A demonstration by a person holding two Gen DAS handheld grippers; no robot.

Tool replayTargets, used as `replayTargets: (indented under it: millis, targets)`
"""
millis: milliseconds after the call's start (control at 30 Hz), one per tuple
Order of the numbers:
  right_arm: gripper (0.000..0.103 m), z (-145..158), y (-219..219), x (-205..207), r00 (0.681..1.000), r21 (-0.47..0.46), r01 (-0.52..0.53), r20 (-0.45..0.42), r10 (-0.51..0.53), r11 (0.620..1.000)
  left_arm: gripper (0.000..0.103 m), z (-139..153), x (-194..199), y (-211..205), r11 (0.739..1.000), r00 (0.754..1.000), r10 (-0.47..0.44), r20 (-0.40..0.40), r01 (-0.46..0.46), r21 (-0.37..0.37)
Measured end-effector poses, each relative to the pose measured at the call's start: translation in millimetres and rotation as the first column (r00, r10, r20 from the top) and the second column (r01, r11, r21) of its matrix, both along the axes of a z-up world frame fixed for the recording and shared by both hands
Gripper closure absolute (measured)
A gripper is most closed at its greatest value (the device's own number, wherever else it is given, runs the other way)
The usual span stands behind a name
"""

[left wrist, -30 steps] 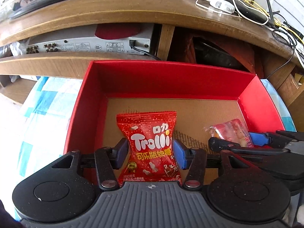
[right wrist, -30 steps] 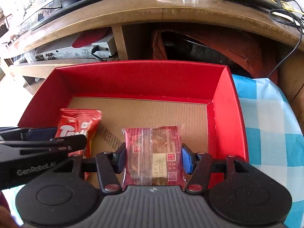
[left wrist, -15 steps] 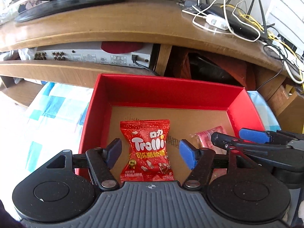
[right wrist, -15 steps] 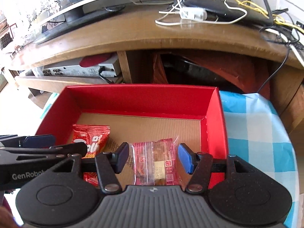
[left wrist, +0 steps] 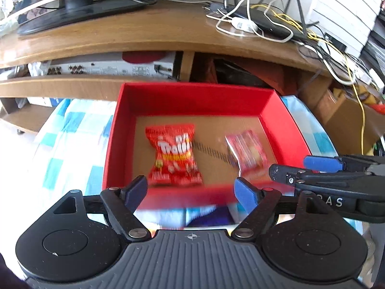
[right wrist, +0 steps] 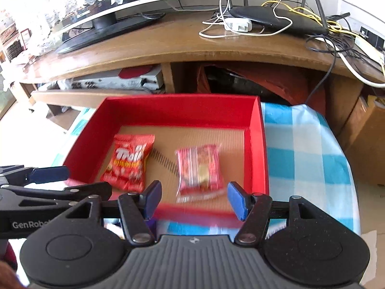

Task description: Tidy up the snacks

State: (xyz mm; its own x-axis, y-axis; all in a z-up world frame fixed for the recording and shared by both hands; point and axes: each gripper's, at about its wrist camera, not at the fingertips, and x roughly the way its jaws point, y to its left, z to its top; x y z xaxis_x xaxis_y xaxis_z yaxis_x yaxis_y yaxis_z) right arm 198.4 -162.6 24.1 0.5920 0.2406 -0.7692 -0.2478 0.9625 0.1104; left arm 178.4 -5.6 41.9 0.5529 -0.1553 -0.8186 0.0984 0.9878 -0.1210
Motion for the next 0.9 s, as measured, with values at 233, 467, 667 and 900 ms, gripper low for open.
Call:
replayTargets:
  millis: [233,467,667,900]
  targets:
    - [0.030,-6,13,-35,0.996,-0.005,-0.085,-0.038,0.085,0.996,0.018,-12,-42,13,1.000,0.997,0.005,-0.074,-0.005,-0.003]
    - [0.030,-14,32,-50,0.985,-0.030,-0.161,-0.061,0.159,0.986,0.017,-32,-67,25,1.000,0.990,0.013,-0.144,-0.011,0.014]
    - [0.030,-14,39,-48,0.981,-0.012,-0.185,-0.067,0.183,0.983,0.016,-48,-70,22,0.999,0.981,-0.020,-0.195,0.025,0.020]
    - [0.029,-19,59,-38,0.955,0.018,-0.273,-0.110,0.274,0.962,0.033,-58,-85,33,1.000,0.966,-0.022,-0.259,0.017,-0.022]
